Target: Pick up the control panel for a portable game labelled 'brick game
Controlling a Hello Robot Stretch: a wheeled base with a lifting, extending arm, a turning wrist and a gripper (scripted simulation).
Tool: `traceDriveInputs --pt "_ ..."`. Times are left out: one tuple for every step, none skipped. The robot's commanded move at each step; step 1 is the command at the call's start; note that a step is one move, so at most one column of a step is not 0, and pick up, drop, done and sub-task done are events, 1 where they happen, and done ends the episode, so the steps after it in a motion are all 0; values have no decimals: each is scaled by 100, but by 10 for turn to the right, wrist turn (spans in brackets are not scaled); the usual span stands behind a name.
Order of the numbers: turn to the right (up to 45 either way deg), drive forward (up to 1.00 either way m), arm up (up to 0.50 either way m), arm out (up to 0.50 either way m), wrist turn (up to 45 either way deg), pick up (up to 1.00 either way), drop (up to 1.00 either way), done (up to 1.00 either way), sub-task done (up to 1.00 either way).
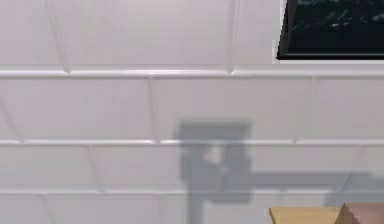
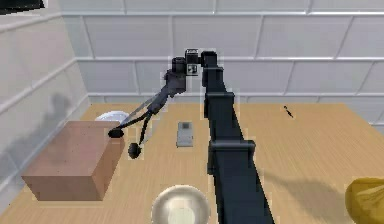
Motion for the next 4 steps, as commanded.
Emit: traceDriveInputs --pt "0 0 0 0 450 0 0 0 0" --pt "0 0 0 0 450 0 0 0 0" --pt "0 0 0 0 360 0 0 0 0" --pt "0 0 -30 0 0 0 0 0 0"
